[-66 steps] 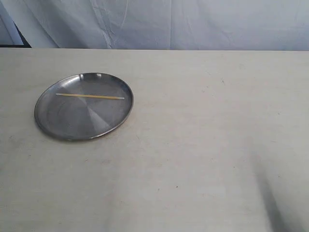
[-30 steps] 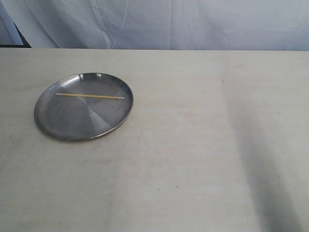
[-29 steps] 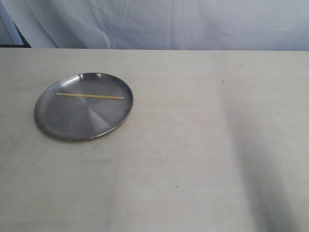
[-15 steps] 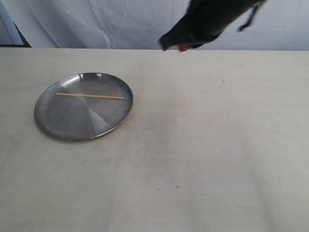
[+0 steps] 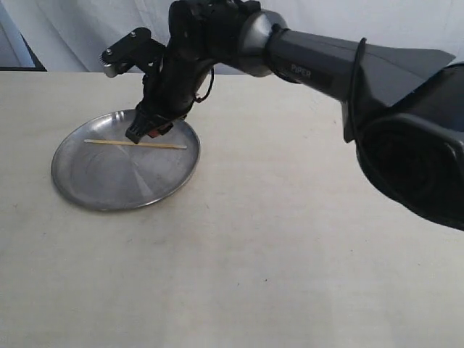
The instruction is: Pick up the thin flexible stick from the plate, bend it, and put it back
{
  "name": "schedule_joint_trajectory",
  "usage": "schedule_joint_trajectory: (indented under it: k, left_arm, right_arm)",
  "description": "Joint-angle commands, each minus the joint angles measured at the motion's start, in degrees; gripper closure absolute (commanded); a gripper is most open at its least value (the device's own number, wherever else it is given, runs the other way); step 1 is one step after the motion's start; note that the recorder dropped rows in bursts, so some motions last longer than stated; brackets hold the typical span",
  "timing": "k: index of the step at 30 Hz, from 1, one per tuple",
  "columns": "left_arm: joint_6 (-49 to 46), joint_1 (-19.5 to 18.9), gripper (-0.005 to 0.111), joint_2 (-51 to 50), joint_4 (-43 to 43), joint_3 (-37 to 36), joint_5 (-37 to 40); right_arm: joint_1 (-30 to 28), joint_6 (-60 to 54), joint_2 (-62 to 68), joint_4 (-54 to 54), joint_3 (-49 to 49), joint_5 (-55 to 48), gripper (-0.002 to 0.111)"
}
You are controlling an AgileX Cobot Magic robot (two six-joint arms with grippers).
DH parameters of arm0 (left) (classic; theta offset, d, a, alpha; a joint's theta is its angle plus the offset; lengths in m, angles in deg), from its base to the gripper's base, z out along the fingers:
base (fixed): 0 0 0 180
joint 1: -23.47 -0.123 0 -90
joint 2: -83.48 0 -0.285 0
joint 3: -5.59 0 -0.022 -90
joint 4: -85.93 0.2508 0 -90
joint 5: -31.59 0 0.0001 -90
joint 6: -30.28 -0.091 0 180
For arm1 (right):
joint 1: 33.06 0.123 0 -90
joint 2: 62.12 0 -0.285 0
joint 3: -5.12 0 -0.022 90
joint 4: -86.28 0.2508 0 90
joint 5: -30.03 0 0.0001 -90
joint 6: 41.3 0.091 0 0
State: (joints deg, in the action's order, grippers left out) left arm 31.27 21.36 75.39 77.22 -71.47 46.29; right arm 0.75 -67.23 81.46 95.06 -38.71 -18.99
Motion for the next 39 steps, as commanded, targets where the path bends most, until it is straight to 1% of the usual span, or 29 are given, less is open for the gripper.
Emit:
schedule_joint_trajectory:
  k: [1, 7, 10, 22, 23, 24, 25, 26, 27, 28, 30, 33, 39]
  left_arm:
    - [0.06, -0.08, 0.107, 0.31, 0.12, -0.16, -0.61]
    - [0.06, -0.08, 0.107, 0.31, 0.12, -0.16, -0.61]
    - [0.06, -0.08, 0.107, 0.31, 0.12, -0.16, -0.61]
    - [0.06, -0.08, 0.107, 0.31, 0.12, -0.16, -0.61]
    - [0.06, -0.08, 0.107, 0.31, 0.12, -0.16, -0.61]
    - [0.06, -0.08, 0.107, 0.31, 0.12, -0.16, -0.61]
    - [0.06, -0.08, 0.107, 0.31, 0.12, -0.16, -0.61]
    - [0.06, -0.08, 0.107, 0.31, 0.12, -0.16, -0.61]
    - [0.06, -0.08, 0.107, 0.31, 0.12, -0.16, -0.61]
    - [0.06, -0.08, 0.107, 0.31, 0.12, -0.16, -0.61]
    - [0.06, -0.08, 0.107, 0.31, 0.12, -0.16, -0.61]
    - [0.06, -0.08, 0.107, 0.31, 0.12, -0.16, -0.61]
    - [0.06, -0.08, 0.107, 0.31, 0.11, -0.16, -0.39]
  right_arm:
    - [-0.06, -0.29, 2.6, -1.73, -0.52, 5.96, 0.065]
    - [-0.06, 0.37, 5.59, -4.17, -0.67, 8.05, 0.065]
    - [-0.06, 3.67, 6.57, -4.43, -1.04, 6.96, 0.065]
    - [-0.06, 6.7, 9.87, -4.43, -1.04, 5.01, 0.065]
    - [-0.06, 7.24, 10.01, -4.74, -1.04, 5.01, 0.065]
    - [-0.17, 10.37, 10.38, -6.54, -1.04, 5.65, 0.065]
    - [-0.17, 12.22, 10.48, -7.49, -1.04, 5.78, 0.067]
    - [-0.41, 14.85, 10.73, -8.78, -1.04, 5.1, 0.075]
    - [-0.44, 15.02, 10.73, -8.78, -1.04, 4.41, 0.081]
    - [-0.44, 15.02, 10.73, -8.78, -1.04, 3.2, 0.096]
    - [-0.44, 14.77, 10.73, -8.78, -1.04, 1.81, 0.109]
    - [-0.44, 12.34, 10.73, -8.78, -1.04, 0.23, 0.109]
    - [-0.44, 12.22, 6.85, -8.36, -1.04, -1.0, 0.109]
